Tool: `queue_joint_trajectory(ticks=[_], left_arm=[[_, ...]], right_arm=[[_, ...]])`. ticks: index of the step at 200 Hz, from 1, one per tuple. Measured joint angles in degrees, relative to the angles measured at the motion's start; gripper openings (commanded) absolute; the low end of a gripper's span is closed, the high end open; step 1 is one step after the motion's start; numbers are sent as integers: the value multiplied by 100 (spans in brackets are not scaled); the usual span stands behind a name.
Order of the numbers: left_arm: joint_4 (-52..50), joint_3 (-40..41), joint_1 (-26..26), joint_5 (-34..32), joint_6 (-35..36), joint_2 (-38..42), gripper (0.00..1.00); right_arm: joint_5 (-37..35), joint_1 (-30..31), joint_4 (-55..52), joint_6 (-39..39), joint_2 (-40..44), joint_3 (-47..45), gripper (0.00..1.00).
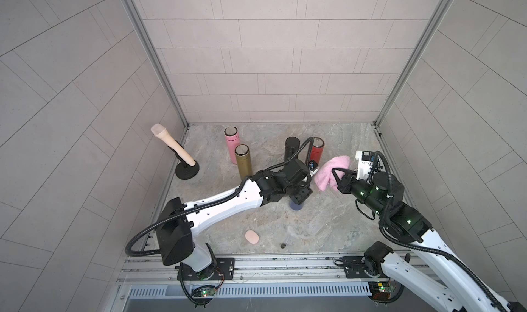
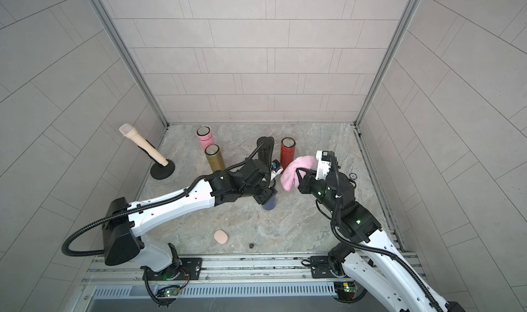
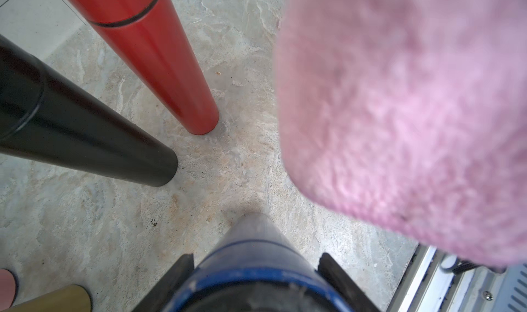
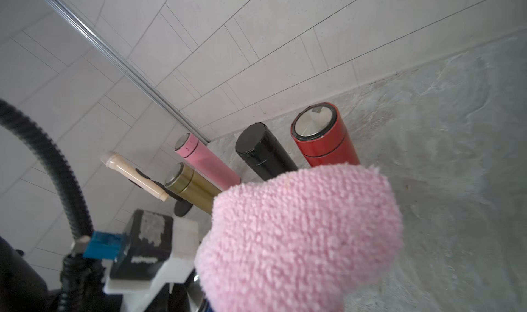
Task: Wipe the surface of the thermos
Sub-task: Wipe the dirt from the surface of the thermos.
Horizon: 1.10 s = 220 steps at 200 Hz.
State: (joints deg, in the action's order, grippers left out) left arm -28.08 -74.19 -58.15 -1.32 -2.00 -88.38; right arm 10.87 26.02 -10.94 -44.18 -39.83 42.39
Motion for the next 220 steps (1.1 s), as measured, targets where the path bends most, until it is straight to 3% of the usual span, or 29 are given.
queue_joint_trajectory(ticks=[21,36,49,67,102,130,158,188,220], left_arm=[[44,170,0,0,116,0,1],[90,234,0,2,168,7,12],[136,254,0,2,186,11,28],[210,291,0,2,201,17,41],[315,343,0,28,205,35,45],[435,452,11,72,184,96,58],[472,522,24,63,162,151,59],[531,555,31,61,225,162,56],[782,780,136,203,173,297,67]], right_arm=[[894,-260,793,-503,-310,-310,0],[1412,-271,1128,-798,-551,-476,0],[1727,-273,1421,-1012,-662,-616,0],[1958,-273,1720,-1207,-737,-756,0],[2260,-173,2173,-1443,-1099,-868,0],[2343,39,2411,-1493,-1641,-664,0],[2363,105,2295,-1449,-1906,-426,0],[2361,83,1567,-1117,-1635,-293,0],[2568,66,238,-549,-1067,-35,0]])
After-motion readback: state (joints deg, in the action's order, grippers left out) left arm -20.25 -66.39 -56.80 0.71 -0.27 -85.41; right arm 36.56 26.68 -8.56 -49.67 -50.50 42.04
